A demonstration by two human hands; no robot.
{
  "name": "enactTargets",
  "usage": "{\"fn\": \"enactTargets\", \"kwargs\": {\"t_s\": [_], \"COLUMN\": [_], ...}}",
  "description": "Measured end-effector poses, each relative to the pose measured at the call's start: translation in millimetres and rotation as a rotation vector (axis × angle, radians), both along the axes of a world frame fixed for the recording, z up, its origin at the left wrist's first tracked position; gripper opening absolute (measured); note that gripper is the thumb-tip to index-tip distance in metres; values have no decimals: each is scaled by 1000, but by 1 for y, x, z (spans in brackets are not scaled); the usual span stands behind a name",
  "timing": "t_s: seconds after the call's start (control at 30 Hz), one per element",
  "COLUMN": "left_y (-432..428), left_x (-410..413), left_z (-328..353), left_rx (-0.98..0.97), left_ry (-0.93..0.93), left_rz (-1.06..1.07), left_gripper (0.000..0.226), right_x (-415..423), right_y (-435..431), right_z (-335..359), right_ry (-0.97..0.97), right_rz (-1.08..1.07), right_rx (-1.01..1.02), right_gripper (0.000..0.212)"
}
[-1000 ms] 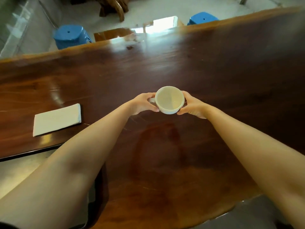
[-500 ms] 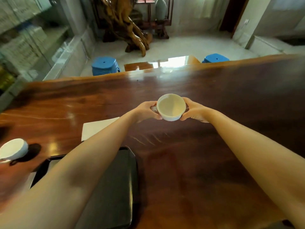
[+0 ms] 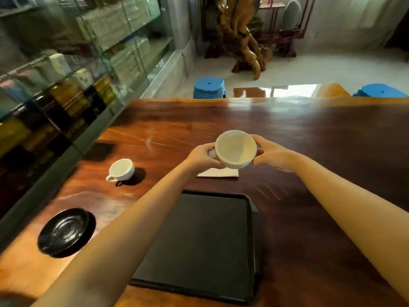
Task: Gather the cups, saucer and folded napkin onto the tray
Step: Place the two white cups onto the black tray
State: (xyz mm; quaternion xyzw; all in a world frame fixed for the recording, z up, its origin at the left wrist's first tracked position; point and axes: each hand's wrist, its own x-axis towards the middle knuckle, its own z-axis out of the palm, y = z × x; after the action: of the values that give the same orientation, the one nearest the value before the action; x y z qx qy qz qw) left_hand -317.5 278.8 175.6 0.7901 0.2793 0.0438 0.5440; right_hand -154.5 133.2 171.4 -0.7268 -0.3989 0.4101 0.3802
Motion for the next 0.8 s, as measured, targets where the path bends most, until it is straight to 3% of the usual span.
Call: {"fn": "enactTargets", "kwargs": {"t_s": [0.17,0.43,0.63,0.8], "left_y": [28,52,67,86], "left_x": [-54,-130,-165,-178], "left_z": [-24,-75,-119,-154], "left_rx": [26,-102,-173,-176], "left_ry": [21,79,140,227], "left_rz": [253,456,489,482], "left_gripper": [61,64,65,71], "right_x": [-31,-100,-135,-156], "right_y": [66,131,151,159], "right_z": [-21,-83,-133,-164], "right_ry": [4,-10,162,168], "right_rz": [167,380,301,205], "right_rx": [-17,-53,-154,-209], "right_gripper": [79,69,79,77]}}
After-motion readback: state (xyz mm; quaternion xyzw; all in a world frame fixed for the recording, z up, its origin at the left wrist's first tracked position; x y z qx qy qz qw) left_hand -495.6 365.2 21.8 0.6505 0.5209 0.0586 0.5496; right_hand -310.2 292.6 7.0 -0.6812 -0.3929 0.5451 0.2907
